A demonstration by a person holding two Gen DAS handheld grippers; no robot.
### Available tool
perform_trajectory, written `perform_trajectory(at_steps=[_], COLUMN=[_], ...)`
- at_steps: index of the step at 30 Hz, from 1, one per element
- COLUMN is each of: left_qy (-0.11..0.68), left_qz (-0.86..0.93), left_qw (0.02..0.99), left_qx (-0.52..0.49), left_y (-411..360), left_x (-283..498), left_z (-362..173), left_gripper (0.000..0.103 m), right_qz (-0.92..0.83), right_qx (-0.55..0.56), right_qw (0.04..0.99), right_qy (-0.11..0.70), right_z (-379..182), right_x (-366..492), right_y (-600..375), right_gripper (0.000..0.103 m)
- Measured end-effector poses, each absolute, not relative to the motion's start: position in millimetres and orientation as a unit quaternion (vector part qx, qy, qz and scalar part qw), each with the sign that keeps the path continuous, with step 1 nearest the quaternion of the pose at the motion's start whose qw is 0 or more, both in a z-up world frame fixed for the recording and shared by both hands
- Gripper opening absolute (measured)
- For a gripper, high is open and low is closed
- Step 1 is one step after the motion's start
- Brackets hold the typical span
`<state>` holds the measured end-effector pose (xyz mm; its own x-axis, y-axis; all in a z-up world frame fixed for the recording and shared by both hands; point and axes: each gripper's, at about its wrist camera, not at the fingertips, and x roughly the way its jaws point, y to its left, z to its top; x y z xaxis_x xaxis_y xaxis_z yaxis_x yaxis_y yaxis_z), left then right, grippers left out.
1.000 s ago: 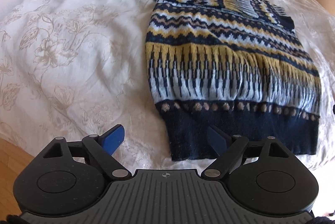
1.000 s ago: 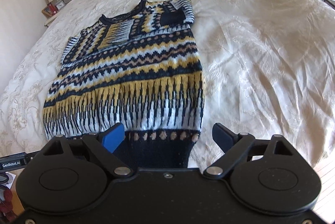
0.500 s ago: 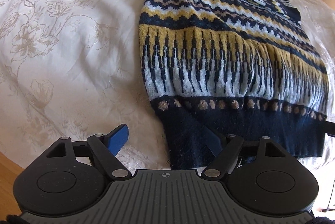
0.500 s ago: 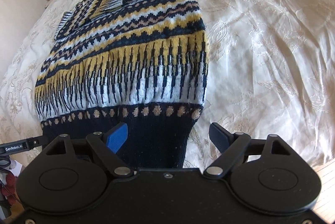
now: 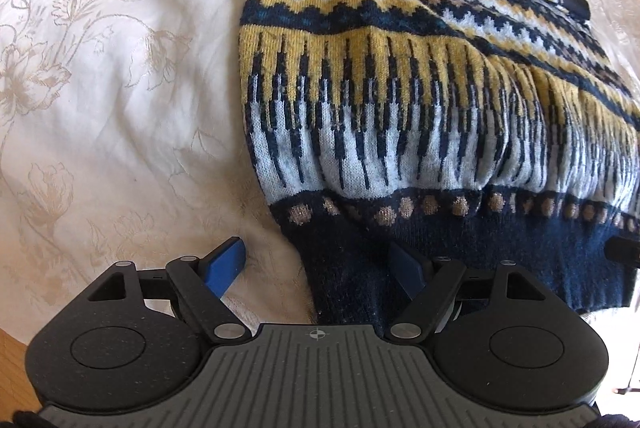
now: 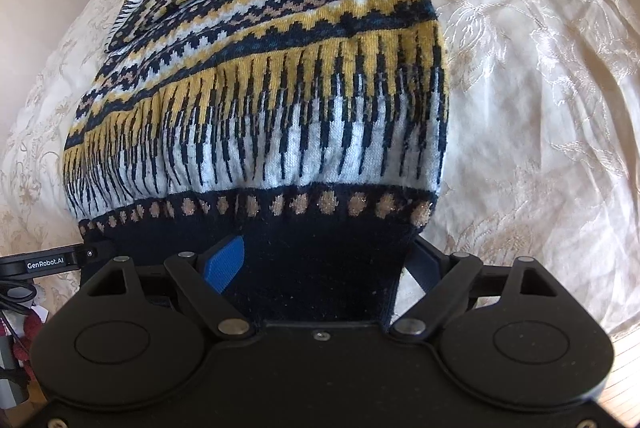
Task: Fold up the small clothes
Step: 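Move both grippers to the navy ribbed hem of the sweater, then grasp the navy hem with both grippers and lift it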
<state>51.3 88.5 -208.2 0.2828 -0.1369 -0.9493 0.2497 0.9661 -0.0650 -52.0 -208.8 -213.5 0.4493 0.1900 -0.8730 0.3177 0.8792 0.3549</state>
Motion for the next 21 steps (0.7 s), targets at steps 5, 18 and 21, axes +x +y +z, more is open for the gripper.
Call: perform_trajectory(at_steps=[5, 18, 21], left_qy=[0.584, 0.575, 0.575], left_qz=[-0.122, -0.139, -0.146], left_qw=[0.800, 0.803, 0.803], left_qx=[0.058, 0.065, 0.051], left_y=[87.2, 81.9, 90.3], left_x=[51.8, 46.1, 46.0], left_z=[-208.8, -214.5, -212.7], left_gripper=[0.081, 0.091, 0.089], right_qz=[-0.041, -0.025, -0.022], right_qx=[0.251, 0.262, 0.267], right_qw=[0.813, 0.815, 0.815], right_qy=[0.524, 0.516, 0.514], right_z=[-217.4, -223.0, -222.2], right_x=[-52.7, -55.7, -57.0], right_y=[-211.2, -215.2, -217.5], right_gripper=[0.088, 0.090, 0.090])
